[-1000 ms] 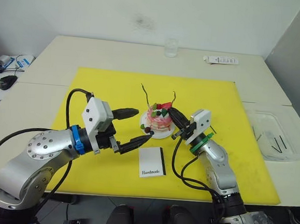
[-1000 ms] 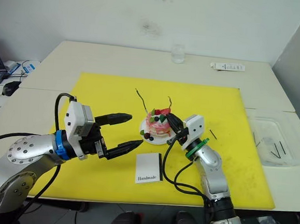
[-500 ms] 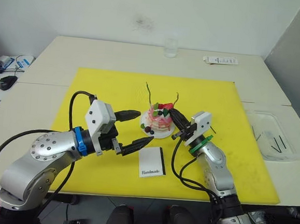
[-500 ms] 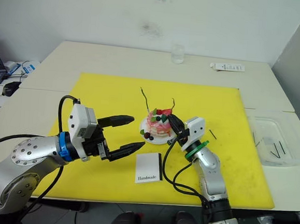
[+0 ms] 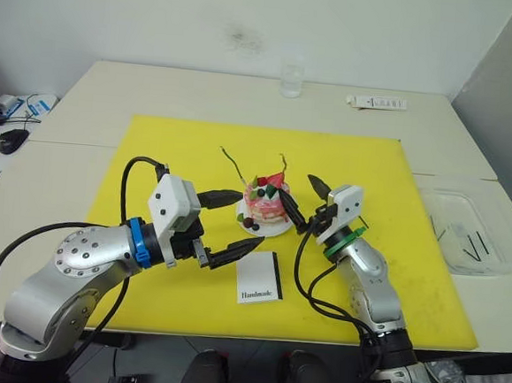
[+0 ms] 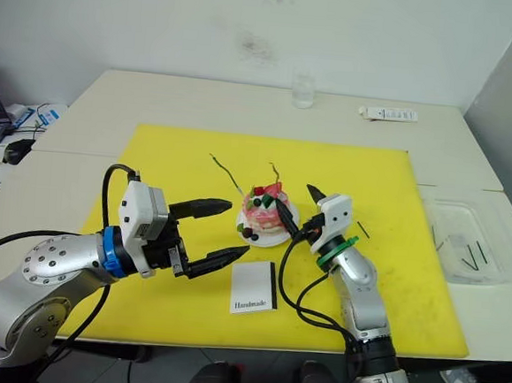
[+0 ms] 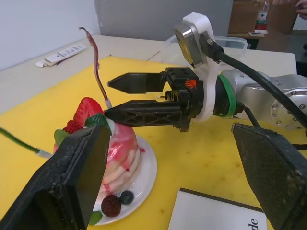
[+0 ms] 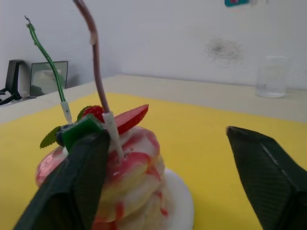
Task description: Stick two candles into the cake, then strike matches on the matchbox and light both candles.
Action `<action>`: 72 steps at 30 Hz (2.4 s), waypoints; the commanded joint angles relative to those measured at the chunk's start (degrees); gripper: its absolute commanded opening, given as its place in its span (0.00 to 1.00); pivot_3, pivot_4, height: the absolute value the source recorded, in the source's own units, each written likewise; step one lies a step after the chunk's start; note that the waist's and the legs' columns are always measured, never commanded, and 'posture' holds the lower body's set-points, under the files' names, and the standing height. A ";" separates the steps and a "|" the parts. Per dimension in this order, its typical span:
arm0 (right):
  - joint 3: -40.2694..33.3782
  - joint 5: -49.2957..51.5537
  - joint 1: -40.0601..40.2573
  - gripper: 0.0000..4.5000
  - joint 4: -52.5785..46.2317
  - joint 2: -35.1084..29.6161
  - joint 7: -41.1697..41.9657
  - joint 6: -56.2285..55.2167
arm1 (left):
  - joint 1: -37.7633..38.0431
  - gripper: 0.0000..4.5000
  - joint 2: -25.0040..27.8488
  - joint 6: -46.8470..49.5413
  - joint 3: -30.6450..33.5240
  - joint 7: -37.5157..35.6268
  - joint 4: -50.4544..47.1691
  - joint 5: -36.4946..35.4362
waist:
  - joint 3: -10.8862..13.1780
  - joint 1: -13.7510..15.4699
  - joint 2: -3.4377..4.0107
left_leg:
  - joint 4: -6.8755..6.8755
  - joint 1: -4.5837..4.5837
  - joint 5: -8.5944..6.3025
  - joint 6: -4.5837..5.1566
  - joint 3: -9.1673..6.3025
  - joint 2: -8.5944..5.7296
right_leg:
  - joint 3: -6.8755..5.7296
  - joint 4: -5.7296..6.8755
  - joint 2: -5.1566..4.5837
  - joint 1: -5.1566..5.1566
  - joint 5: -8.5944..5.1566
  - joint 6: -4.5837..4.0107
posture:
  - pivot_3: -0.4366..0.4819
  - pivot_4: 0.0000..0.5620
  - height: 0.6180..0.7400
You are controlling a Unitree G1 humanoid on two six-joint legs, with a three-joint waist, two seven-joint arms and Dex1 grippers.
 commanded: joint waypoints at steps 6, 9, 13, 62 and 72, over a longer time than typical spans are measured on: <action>1.10 2.93 4.41 0.88 -15.06 -3.58 1.97 6.30 | -1.71 1.00 0.00 -1.70 -0.05 -0.37 1.93 1.81 | 0.00 0.03 0.00 | 0.00 -0.02 0.00 0.00 0.01 -0.02 | 0.00 -0.04 -0.01 0.00 0.00 0.01 | 0.48 0.27 1.00; 0.92 3.93 7.49 0.88 -20.84 -6.91 3.10 9.31 | -1.83 1.00 0.32 -1.58 0.43 -1.09 2.76 1.72 | 0.00 0.06 0.00 | 0.00 -0.02 0.00 0.00 -0.01 -0.02 | -0.02 -0.03 -0.01 0.00 -0.01 0.01 | 0.48 0.27 1.00; -0.99 6.01 12.92 0.88 -30.55 -12.17 3.50 14.41 | -0.46 1.00 1.70 0.35 3.04 -2.77 2.31 -1.39 | 0.00 0.06 -0.01 | -0.01 -0.03 0.00 0.00 0.01 -0.03 | -0.02 -0.06 -0.03 0.00 -0.01 0.01 | 0.48 0.27 1.00; 1.04 14.00 8.33 0.01 -40.66 -40.74 16.78 43.09 | -8.54 1.00 3.38 46.44 -0.25 28.81 31.12 -55.73 | 0.10 0.26 -0.04 | -0.02 -0.03 -0.01 0.00 -0.10 -0.09 | -0.12 -0.04 -0.15 0.02 -0.11 0.05 | 0.48 0.27 1.00; 9.70 9.10 1.67 0.01 -35.51 -38.32 15.56 44.78 | -9.03 1.00 -2.34 45.52 -1.79 33.53 33.43 -53.95 | 0.05 0.72 -0.04 | 0.08 -0.03 0.00 0.00 -0.03 -0.26 | -0.08 -0.04 -0.28 0.07 -0.07 0.09 | 0.48 0.27 1.00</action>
